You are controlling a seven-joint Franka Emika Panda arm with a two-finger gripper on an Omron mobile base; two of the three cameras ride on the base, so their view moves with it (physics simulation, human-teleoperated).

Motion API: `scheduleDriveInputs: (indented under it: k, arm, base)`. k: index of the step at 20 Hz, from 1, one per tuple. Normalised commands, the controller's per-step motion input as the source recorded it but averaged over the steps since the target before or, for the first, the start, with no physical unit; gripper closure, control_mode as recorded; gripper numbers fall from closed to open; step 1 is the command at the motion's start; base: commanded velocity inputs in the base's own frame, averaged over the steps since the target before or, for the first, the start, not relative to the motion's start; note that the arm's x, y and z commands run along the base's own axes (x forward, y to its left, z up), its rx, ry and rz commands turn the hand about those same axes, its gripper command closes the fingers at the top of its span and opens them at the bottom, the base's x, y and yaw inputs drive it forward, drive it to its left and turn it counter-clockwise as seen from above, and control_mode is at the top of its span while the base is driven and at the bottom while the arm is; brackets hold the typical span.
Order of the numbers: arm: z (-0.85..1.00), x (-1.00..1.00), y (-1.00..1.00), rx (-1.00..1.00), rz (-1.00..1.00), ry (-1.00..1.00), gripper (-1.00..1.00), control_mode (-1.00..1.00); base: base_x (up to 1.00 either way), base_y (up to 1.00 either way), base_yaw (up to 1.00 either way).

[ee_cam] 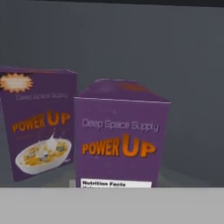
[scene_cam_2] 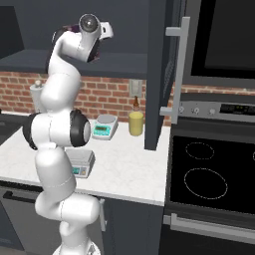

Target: Pick the cereal and place it on the digital scale for weighing, and close the cabinet.

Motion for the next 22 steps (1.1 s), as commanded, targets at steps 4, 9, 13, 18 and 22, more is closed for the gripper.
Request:
scheduleDriveInputs:
  k: [4, 9, 13, 18, 22]
  arm:
    - [0.00, -0.99, -0.02, 0.00, 0.00, -0.39, 1.00, -1.00]
    - [0.00, -1.00, -0.18, 0.09, 0.00, -0.23, 1.00, -1.00]
    - [0.00, -1.00, -0.15, 0.14, 0.00, 0.00, 1.00, -1.00]
    - [0.01, -1.00, -0.07, 0.05, 0.05, 0.00, 1.00, -1.00]
    - [0.12, -1.00, 0.00, 0.11, 0.08, 0.04, 1.00, -1.00]
  base:
    - [0.00, 0.00, 0.00]
    - [0.00, 0.00, 0.00]
    - [0.00, 0.00, 0.00]
    - [0.00, 0.00, 0.00]
    - [0.00, 0.00, 0.00]
